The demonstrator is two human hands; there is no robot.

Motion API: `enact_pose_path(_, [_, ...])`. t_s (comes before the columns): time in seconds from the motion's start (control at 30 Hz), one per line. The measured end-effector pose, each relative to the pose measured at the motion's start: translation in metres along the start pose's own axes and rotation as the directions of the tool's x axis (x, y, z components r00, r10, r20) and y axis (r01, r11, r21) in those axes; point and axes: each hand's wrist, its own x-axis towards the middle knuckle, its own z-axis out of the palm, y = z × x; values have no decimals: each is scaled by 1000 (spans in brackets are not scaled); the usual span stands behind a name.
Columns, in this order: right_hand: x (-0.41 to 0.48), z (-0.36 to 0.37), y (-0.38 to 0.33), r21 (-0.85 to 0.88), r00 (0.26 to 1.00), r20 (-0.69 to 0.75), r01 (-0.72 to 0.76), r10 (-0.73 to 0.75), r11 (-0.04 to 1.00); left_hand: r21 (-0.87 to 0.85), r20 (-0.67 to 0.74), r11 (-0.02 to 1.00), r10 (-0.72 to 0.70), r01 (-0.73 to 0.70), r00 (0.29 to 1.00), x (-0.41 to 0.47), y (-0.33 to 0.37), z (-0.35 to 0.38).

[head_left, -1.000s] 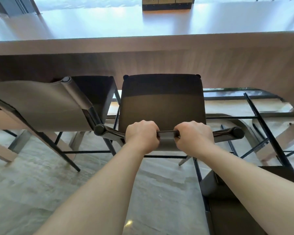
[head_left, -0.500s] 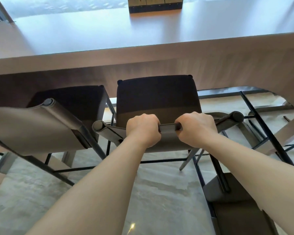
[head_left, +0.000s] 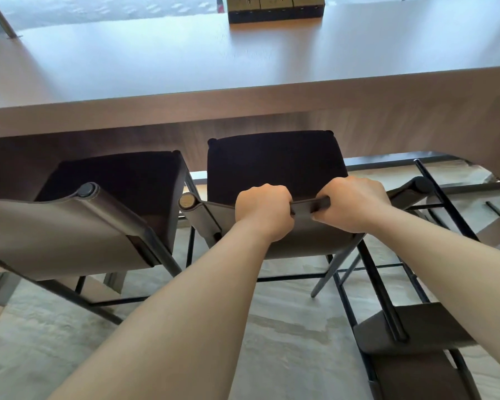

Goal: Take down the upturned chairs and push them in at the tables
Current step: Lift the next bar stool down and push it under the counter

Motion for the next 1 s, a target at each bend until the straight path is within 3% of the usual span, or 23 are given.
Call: enact_pose_path(1.0, [89, -8, 14, 82, 993, 93, 59, -67, 995, -22, 54, 996, -88, 89, 995, 79, -19, -13])
